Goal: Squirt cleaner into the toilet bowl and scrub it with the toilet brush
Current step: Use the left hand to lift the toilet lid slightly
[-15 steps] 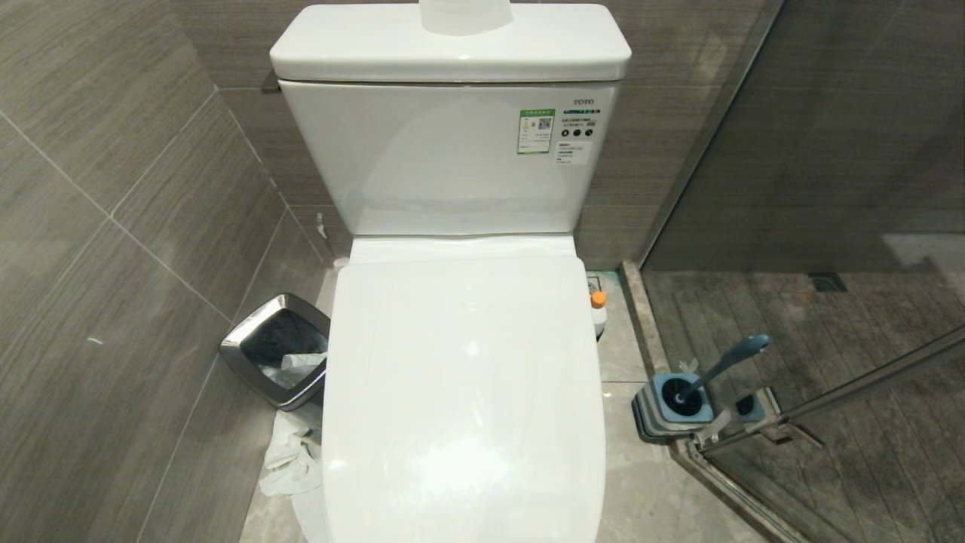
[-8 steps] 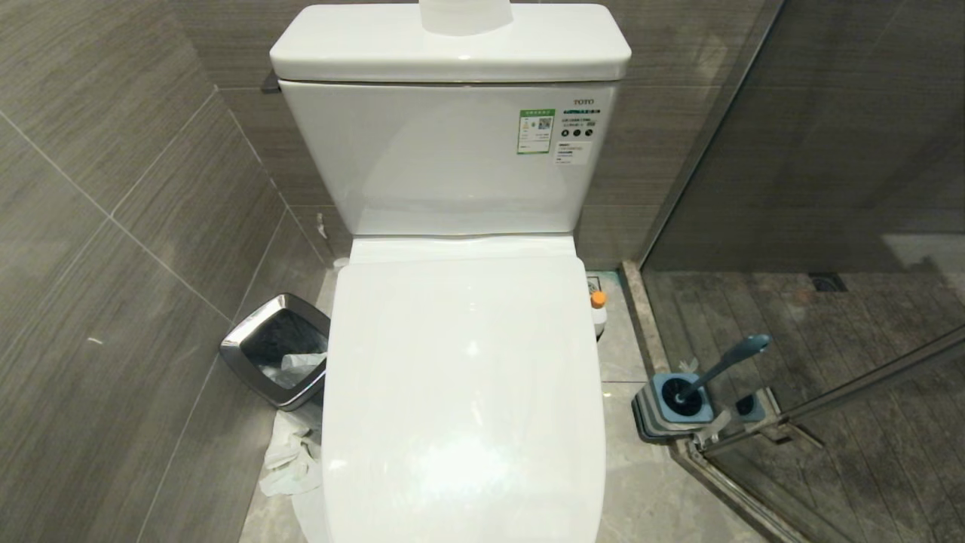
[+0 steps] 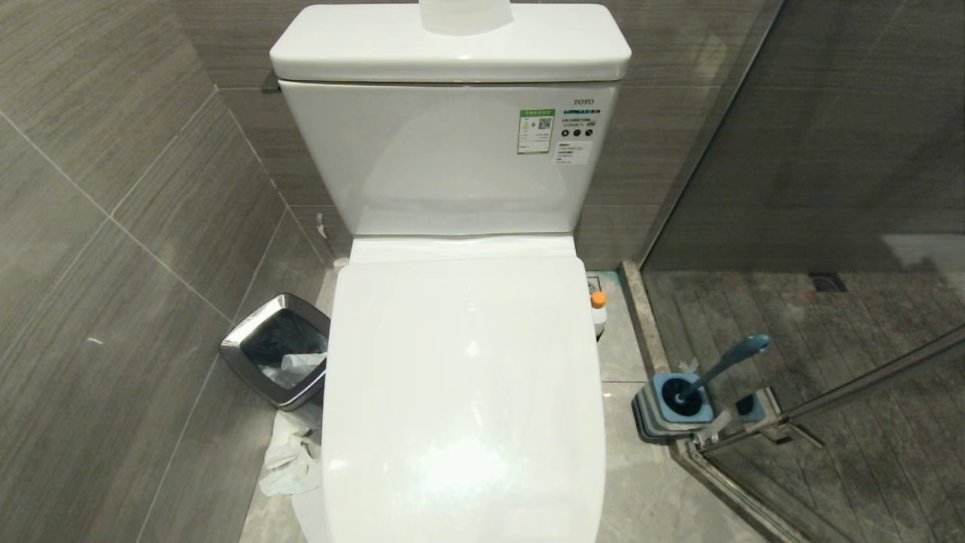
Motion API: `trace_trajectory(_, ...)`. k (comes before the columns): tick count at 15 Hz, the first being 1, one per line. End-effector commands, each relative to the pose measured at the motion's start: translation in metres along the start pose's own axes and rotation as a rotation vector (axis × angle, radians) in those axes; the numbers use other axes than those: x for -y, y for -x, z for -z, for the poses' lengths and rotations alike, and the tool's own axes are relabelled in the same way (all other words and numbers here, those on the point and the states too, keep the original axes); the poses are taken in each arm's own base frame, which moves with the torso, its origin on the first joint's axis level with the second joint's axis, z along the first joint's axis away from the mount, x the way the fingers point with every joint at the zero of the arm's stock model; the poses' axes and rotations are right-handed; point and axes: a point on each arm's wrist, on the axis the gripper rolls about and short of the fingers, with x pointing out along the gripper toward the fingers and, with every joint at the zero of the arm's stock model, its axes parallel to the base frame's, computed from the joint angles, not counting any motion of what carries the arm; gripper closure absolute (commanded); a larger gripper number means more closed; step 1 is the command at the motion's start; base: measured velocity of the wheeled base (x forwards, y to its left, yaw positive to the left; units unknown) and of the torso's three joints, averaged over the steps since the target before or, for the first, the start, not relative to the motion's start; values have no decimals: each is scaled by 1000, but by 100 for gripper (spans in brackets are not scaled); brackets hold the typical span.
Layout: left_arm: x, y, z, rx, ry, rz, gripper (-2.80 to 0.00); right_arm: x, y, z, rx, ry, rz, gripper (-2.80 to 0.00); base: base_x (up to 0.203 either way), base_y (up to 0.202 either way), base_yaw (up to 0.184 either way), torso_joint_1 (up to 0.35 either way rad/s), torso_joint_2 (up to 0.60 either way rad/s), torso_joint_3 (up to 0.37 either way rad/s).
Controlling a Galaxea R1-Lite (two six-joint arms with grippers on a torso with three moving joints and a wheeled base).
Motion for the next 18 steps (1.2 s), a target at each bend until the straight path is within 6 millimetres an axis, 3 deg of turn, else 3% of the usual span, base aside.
trace_trajectory(1,-1,1,-5,16,-3,-1,0,0,-2,7,-25,0,2,0,0,0,0,0,0,0)
trace_trajectory(10,-11,43,-93,226,-60,-47,0,0,-2,7,-24,0,1,0,0,0,0,0,0,0)
trace_trajectory(15,-21,25,-160,162,-72,-55,0,0,-2,7,-24,0,1,0,0,0,0,0,0,0)
trace_trajectory(18,-27,0,-197,118,-78,-60,0,0,-2,7,-24,0,1,0,0,0,0,0,0,0)
